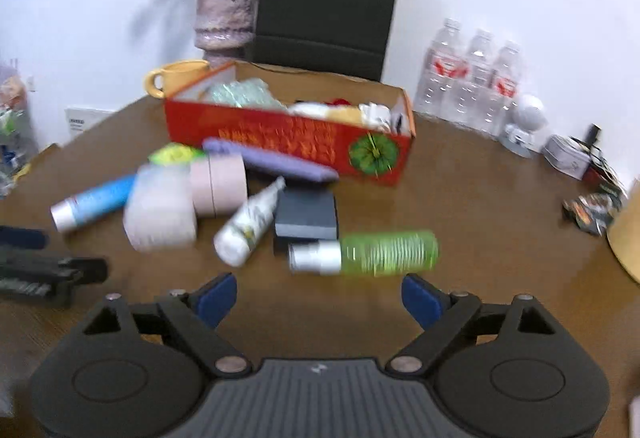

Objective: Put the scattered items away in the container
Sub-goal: 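Withdraw both open tools from the box back over the table items, then grasp the white spray bottle with the right tool while the left tool grasps the blue toothpaste tube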

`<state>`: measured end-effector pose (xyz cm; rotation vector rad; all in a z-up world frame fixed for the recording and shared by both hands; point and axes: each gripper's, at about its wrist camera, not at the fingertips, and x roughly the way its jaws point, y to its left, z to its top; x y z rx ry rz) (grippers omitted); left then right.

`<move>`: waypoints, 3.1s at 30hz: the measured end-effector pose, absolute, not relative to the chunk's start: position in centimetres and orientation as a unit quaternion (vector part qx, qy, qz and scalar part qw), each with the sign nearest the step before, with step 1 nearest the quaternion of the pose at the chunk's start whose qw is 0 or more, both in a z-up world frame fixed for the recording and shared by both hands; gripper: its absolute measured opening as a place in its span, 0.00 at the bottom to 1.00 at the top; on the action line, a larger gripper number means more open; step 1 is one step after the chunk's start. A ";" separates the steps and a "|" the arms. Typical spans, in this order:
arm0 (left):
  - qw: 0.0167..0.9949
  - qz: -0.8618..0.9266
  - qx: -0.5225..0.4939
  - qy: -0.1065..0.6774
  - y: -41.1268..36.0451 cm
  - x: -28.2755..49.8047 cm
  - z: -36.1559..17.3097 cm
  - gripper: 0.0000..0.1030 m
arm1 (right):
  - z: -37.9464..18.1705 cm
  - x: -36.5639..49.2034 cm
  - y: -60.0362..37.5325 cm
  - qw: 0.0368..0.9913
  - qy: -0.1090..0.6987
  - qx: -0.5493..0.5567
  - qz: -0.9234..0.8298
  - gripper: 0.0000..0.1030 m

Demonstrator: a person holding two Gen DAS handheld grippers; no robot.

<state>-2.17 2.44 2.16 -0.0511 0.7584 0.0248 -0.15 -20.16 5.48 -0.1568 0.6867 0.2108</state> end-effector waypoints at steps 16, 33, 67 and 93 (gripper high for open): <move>0.941 -0.015 0.026 0.336 0.1 -2.6 0.0 1.00 | 0.7 -1.3 -18.9 0.939 0.327 -0.027 0.102 0.89; 0.940 -0.027 0.018 0.340 0.2 -1.5 0.0 1.00 | 0.2 -0.8 -19.5 0.936 0.346 -0.013 0.070 1.00; 0.934 -0.048 0.032 0.353 6.5 4.3 1.6 0.66 | 2.0 6.2 -14.5 0.931 0.331 0.004 0.152 0.38; 0.928 -0.052 0.027 0.367 3.4 -4.2 1.2 0.56 | 2.2 -3.9 -18.5 0.927 0.353 -0.040 0.122 0.27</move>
